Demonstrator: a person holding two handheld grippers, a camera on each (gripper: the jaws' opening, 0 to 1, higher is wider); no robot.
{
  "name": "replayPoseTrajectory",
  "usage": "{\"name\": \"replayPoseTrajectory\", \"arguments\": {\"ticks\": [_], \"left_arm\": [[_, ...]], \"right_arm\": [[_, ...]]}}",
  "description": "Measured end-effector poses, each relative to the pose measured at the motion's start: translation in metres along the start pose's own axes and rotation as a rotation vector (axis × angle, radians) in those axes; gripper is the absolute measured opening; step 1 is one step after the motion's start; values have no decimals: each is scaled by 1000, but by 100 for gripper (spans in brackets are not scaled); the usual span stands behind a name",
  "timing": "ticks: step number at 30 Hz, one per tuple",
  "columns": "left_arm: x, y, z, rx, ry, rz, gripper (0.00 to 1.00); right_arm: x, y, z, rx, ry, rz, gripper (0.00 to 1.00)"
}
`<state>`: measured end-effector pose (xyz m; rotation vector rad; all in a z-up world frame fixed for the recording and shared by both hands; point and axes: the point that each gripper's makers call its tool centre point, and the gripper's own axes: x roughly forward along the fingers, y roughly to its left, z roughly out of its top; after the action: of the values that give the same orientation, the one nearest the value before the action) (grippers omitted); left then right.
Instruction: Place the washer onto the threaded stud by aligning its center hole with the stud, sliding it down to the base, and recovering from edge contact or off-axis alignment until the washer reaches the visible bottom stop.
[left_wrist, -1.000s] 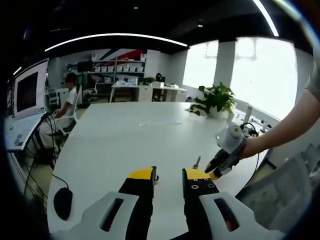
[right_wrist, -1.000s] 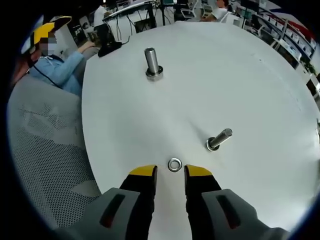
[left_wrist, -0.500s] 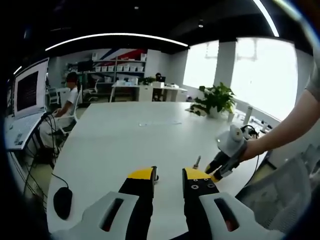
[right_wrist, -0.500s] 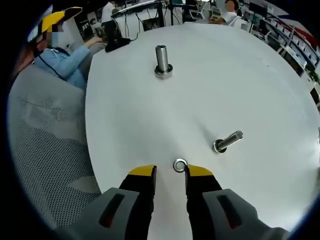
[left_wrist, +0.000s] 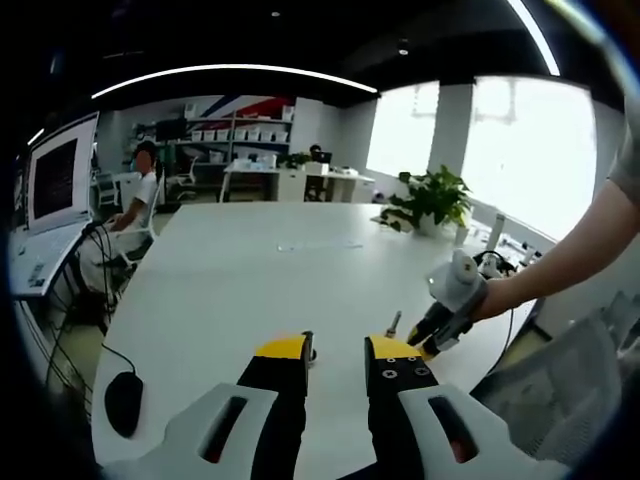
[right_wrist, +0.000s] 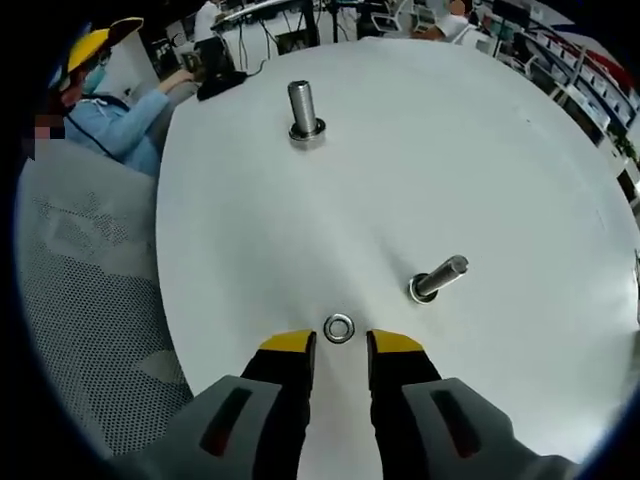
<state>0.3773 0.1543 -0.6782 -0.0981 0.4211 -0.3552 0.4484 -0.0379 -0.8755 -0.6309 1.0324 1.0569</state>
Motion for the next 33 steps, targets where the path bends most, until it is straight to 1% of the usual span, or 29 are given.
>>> {"name": "replayPoseTrajectory", "arguments": {"ticks": [3,7,14,18,21,23,33], "left_arm": [[0,-1,0,-2,2,-3,20],[1,-1,-1,-2,4,-6,20],[1,-1,0,-6,2,-6,20],[1,-1,0,-5,2,-7,20],[1,-1,-1,-5,2,-7,20],[0,-1,0,-7,0,-8,20],[1,-1,0,-7,1,-11,20]], "right_arm": [[1,-1,0,-17,3,2,22],[1,0,0,-74,11,-2,21],[1,0,1,-136,-2,3,20],[2,3,1,-159,-10,12,18],[2,5,2,-166,-14,17,16],[2,4,2,-155,-17,17,16],[2,4,2,-157,-17,14,16]]}}
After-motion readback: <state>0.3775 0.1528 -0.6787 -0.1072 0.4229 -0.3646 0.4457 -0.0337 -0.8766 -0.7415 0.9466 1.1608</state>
